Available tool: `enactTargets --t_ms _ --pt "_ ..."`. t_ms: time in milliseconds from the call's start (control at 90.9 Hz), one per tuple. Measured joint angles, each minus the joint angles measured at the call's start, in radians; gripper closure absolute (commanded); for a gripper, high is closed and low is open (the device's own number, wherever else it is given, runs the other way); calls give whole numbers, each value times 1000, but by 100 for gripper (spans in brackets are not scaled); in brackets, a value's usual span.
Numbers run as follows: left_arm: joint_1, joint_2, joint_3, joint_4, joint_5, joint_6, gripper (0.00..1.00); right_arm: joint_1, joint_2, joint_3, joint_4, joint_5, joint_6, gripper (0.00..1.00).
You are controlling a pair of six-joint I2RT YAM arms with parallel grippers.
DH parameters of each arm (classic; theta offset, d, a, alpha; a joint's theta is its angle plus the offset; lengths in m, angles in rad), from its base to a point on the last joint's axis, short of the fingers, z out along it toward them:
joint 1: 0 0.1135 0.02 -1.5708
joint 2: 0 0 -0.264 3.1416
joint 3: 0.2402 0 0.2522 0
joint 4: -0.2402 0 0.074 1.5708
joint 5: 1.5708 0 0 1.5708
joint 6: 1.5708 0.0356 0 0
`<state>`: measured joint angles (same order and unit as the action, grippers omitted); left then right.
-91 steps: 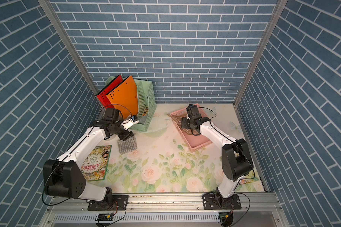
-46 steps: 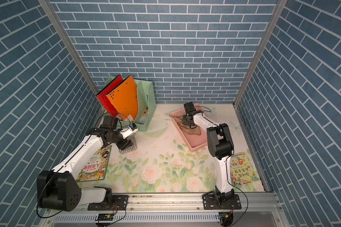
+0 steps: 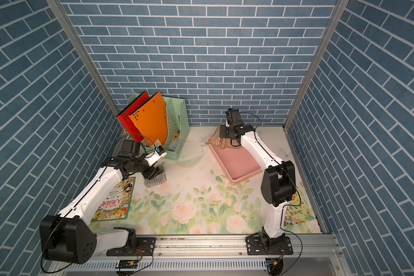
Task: Fold the square dishcloth
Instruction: Pick up the cleaning item from the bin, then place the cleaning item at the center of the board.
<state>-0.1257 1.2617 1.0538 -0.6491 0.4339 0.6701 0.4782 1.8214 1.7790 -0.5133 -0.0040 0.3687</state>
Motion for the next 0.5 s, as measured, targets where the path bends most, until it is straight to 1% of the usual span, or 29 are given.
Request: enactTargets --t_ms 55,132,220,286,363,473,484,495 --pt "0 -14 24 11 32 -19 29 37 -71 15 -13 -23 0 100" --pt "0 -31 70 28 77 -50 27 119 -160 30 -28 -52 1 100" --pt "0 -47 111 49 126 -80 26 207 -246 9 -38 -128 4 100" --pt "0 -58 124 56 161 -92 26 244 -312 -65 -18 -224 22 100" --pt "0 -64 124 49 198 -93 26 243 -374 -195 18 -329 56 100" --pt "0 -66 112 34 231 -83 28 231 -375 -382 79 -431 111 100" --pt "0 -66 108 32 234 -83 28 230 -370 -399 85 -438 116 99" --pt "0 -66 105 30 235 -78 28 230 -360 -417 93 -446 122 95"
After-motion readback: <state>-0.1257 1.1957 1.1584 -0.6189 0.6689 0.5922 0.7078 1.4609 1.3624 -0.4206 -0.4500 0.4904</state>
